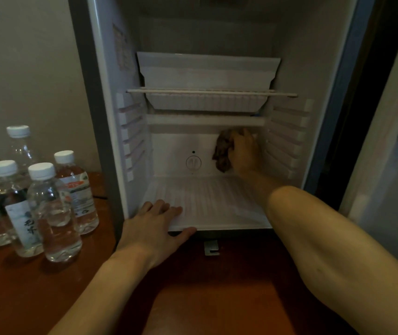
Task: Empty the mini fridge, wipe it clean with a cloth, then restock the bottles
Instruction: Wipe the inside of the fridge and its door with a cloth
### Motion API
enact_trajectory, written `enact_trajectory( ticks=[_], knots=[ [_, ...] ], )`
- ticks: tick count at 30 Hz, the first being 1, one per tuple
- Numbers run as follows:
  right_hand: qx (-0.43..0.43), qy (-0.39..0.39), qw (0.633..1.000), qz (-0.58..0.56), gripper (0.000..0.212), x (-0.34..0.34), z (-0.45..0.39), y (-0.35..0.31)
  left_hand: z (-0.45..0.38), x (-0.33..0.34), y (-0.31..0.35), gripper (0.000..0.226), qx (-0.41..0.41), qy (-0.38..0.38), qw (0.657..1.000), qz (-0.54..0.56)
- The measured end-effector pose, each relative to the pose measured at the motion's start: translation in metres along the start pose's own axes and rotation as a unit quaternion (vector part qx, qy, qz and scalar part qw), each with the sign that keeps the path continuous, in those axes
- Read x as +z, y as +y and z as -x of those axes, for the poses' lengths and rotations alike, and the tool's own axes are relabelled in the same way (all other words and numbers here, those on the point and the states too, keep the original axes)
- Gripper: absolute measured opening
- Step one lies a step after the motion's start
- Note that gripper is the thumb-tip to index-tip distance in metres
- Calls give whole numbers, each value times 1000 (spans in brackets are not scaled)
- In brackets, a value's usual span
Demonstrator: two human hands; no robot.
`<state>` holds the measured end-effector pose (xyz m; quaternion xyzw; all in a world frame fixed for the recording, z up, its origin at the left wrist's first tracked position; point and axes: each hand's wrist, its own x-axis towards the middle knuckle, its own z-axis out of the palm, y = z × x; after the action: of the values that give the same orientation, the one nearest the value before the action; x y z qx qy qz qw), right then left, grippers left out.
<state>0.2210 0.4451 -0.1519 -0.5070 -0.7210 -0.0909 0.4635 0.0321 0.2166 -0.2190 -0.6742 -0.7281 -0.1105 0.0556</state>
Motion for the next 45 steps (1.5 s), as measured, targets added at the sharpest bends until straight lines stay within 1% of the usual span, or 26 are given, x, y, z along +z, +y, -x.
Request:
enact_trajectory(
  ticks=[3,7,12,16,18,19,21,22,24,25,26,28,30,31,33,36,41,45],
  knots=[
    [8,20,1000,-2,42,6,4,1,-2,1,-1,79,1,2,1000,0],
    [11,0,1000,5,48,9,6,2,-1,1,-1,79,1,4,1000,-3],
    [-34,-29,999,17,28,15,15,10,-1,0,-1,79,2,8,1000,-3],
    [-40,-85,996,9,27,34,35,14,0,-1,0,77,2,-1,1000,-7],
    [-61,-95,993,40,29,42,39,19,0,-1,0,77,4,-2,1000,-8],
    [-78,-95,991,51,27,45,40,21,-1,-1,0,77,5,-1,1000,-8],
    [-89,-92,991,30,14,44,43,22,-1,0,-1,77,5,-2,1000,-6],
    [-96,-78,992,20,13,42,43,21,-1,0,-1,78,4,-1,1000,-6],
    [-102,-41,993,48,14,43,42,20,-1,0,-1,77,4,-1,1000,-3],
    [-102,-43,993,51,10,43,42,18,-1,0,-1,77,5,-1,1000,2],
    [-85,-60,994,45,10,41,41,14,-1,-1,-1,76,5,-3,1000,7],
    [-81,-91,992,40,18,40,35,11,0,-1,-1,75,5,-3,1000,12],
    [-100,-93,989,64,28,35,25,6,0,-1,-1,75,6,1,1000,9],
    [-106,-84,989,58,29,31,18,2,0,0,-1,75,4,1,1000,8],
    [-102,-65,992,26,28,24,7,-13,-1,0,-1,75,1,1,1000,7],
    [-107,-40,993,34,24,16,-6,-28,-1,0,-1,75,2,2,1000,10],
    [-92,-43,995,14,21,20,-1,-29,0,0,-1,75,2,1,1000,10],
    [-92,-57,994,33,24,24,4,-30,-1,2,-1,76,0,-1,1000,11]
  ],
)
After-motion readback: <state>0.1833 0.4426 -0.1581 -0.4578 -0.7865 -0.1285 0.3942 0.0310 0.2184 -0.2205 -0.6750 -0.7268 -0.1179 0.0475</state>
